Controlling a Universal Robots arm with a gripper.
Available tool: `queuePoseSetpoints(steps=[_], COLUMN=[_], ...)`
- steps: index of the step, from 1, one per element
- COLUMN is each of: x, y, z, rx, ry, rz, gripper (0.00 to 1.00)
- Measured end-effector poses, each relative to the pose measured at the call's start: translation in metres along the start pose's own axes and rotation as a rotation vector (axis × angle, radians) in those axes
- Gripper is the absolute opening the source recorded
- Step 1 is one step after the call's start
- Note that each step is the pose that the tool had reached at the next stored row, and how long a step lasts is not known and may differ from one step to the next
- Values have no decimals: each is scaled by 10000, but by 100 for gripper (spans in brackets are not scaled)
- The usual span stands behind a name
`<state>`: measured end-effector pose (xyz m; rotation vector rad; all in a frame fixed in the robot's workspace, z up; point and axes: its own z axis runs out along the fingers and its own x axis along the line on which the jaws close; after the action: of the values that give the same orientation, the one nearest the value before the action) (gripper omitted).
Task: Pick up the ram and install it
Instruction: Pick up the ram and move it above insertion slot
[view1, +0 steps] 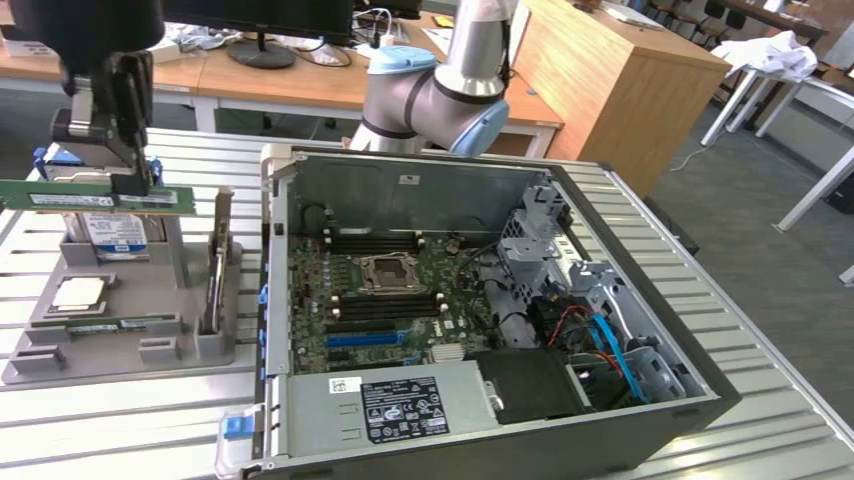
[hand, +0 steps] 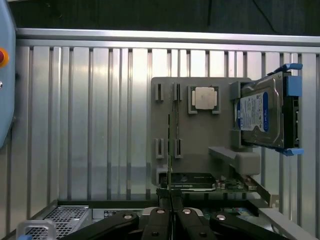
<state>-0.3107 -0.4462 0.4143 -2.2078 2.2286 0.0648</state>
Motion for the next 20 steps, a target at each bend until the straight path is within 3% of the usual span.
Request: queuePoseSetpoints(steps=[20], x=[-5], y=[-503], z=[-13], rx=[-1], ry=[0], rz=[-1], gripper=[12])
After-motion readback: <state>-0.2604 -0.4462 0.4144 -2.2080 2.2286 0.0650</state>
